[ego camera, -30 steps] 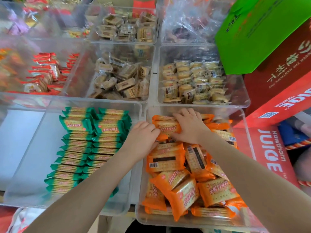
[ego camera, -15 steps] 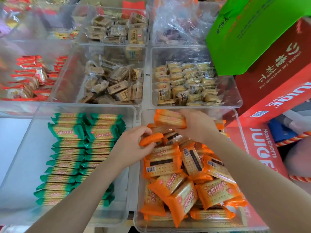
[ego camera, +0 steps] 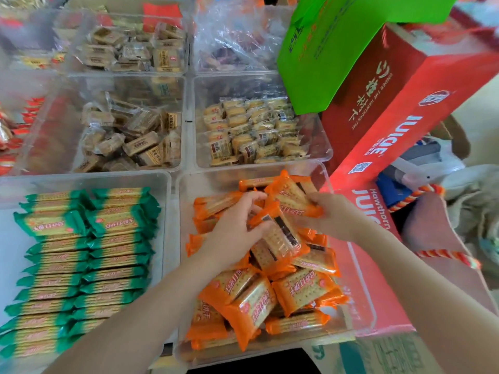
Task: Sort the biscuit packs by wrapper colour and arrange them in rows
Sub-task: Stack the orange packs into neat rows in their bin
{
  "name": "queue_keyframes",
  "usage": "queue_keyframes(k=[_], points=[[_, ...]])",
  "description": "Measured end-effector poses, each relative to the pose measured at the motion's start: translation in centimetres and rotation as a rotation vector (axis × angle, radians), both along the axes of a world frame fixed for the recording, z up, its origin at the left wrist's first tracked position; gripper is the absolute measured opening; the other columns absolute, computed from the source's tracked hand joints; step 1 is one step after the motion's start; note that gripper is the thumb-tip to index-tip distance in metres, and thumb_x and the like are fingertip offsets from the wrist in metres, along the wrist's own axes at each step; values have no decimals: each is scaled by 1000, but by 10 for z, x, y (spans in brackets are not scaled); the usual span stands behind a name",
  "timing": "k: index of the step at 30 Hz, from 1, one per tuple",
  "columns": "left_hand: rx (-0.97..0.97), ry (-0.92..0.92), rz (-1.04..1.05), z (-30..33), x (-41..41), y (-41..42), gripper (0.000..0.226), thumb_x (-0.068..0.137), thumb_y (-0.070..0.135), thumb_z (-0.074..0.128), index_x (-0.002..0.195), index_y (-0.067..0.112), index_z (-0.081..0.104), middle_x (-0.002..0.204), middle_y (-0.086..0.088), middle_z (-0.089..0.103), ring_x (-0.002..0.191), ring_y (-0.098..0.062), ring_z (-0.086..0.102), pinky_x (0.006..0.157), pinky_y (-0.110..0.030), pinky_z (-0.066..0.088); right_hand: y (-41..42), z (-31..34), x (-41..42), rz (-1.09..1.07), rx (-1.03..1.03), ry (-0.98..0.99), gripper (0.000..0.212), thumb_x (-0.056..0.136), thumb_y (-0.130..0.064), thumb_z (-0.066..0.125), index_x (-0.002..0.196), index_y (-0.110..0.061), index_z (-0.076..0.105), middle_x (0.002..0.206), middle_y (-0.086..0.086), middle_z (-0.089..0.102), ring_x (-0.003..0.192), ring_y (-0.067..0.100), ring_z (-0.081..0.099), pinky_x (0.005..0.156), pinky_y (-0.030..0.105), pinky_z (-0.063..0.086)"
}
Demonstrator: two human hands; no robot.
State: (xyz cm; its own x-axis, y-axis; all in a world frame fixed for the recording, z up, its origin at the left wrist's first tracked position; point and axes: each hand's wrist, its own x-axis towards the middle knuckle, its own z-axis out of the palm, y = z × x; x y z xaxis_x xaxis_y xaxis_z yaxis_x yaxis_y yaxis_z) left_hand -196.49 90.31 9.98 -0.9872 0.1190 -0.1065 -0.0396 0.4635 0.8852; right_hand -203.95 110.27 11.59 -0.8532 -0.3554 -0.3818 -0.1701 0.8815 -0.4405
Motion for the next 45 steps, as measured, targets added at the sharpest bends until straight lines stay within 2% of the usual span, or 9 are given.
queue_keyframes(k=[6,12,16,22,28,31,36,40,45], points=[[-569,75,-81,-16,-1,-18,57,89,37,57,140,21,38,141,3,39,130,-14,34,107,-25,26,-7,-3,1,-15,116,310,45,88,-46,54,115,-10,59,114,8,55,106,30,53,84,39,45],[-877,119,-59,-11,-6,-69,48,92,30,50,137,14,42,138,-3,43,129,-20,33,107,-32,27,-67,-10,17,458,83,794,18,74,-20,66,89,-10,68,99,8,65,91,30,63,75,38,51],[-900,269,-85,-16,-4,-91,30,79,14,66,107,2,64,102,-13,65,96,-32,61,83,-40,50,-127,-30,3,718,206,565,37,86,-20,59,121,-10,53,124,8,54,120,26,48,102,38,37],[-830,274,-161,-20,12,-105,37,84,26,41,97,4,67,95,-10,67,87,-28,64,78,-39,54,-154,-56,-33,876,381,260,57,92,-41,47,141,-19,31,130,8,52,118,27,49,99,40,40],[-801,273,-320,-23,16,-100,43,90,42,37,87,12,69,83,0,66,80,-20,61,81,-33,50,-134,-34,-32,859,300,163,36,84,-49,59,99,-21,42,103,1,61,97,23,57,70,29,39],[-786,253,-433,-27,22,-90,50,89,52,35,86,15,68,78,1,64,71,-19,61,66,-34,53,-118,-19,-26,839,304,91,41,84,-53,57,109,-23,45,106,0,59,94,15,53,72,28,39],[-866,294,-477,-35,22,-85,58,77,66,41,93,18,68,81,3,64,68,-17,63,54,-29,52,-94,-16,-18,680,300,191,58,83,-59,51,129,-25,39,116,-3,59,104,20,58,76,31,48],[-907,185,-498,-34,14,-79,53,87,56,48,118,13,55,113,-3,59,99,-24,58,82,-35,48,-91,-15,-16,519,261,333,49,86,-56,50,120,-22,39,87,-8,50,90,18,60,59,25,37],[-855,304,-525,-41,14,-85,43,69,55,69,83,15,66,78,1,65,61,-17,61,51,-26,49,-86,-17,-17,434,224,398,44,88,-51,52,114,-19,38,105,-3,57,92,20,60,58,27,38]])
